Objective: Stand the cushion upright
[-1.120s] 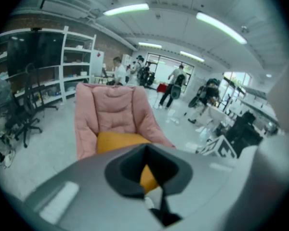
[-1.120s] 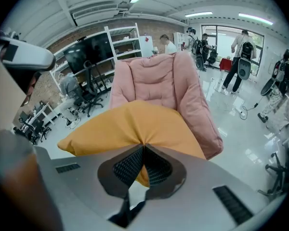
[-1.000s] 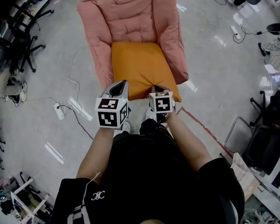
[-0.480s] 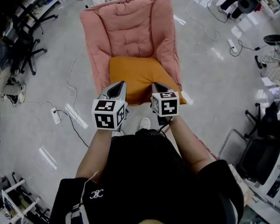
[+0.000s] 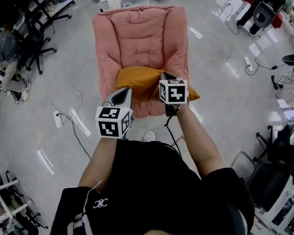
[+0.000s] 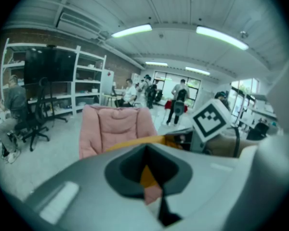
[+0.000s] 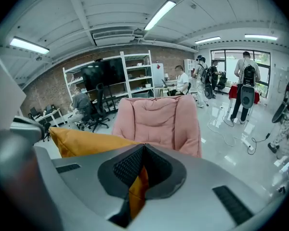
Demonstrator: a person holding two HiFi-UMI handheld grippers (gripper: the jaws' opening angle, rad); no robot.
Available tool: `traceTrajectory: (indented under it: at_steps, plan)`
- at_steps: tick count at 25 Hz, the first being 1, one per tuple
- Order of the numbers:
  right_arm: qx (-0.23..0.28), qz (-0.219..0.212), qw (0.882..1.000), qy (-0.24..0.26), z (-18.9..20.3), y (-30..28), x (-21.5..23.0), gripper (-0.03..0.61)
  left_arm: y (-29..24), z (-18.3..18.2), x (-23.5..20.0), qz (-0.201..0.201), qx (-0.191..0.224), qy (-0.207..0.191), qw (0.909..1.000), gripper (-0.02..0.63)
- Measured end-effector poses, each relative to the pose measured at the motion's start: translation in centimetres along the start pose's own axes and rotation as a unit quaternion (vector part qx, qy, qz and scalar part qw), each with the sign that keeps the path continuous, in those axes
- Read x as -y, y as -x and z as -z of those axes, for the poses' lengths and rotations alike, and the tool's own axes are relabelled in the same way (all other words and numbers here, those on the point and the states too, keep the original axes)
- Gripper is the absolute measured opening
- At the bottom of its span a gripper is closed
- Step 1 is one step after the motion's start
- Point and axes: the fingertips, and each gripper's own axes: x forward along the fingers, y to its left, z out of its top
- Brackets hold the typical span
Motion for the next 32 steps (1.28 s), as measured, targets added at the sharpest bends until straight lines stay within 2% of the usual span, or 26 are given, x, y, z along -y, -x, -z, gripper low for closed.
traceTrajectory:
  at_steps: [9, 13, 17, 21, 26, 32]
  plan:
    - [-0.008, 0.002, 1.0, 0.019, -3.7, -4.5, 2.4, 0.002, -1.3, -1.3, 0.3, -0.008, 0.007, -0.004, 0.9999, 0.0]
    - [-0.023, -0.026, 0.999, 0.007, -4.4, -8.1, 1.4, 0.002, -2.0, -0.9, -0.9, -0.009, -0.007, -0.006, 0.9999, 0.0]
    - [-0.02, -0.007, 0.999, 0.039, -5.2, -10.6, 0.3, 0.002, -3.2, -1.2, -2.6, -0.009, -0.007, 0.003, 0.9999, 0.0]
    - [-0.023, 0.001, 0.998, 0.062, -7.1, -12.8, 0.3, 0.002, -5.6, -2.5, -4.9, 0.0, -0.002, 0.014, 0.9999, 0.0]
    - [-0.041, -0.009, 0.998, 0.055, -9.4, -15.8, 2.7, 0.002, -9.7, -5.8, -6.5, 0.025, 0.009, 0.02, 0.9994, 0.0]
    - [-0.052, 0.006, 0.996, 0.071, -12.2, -20.8, 5.0, 0.002, -13.8, -7.6, -9.7, 0.034, 0.008, 0.037, 0.9987, 0.0]
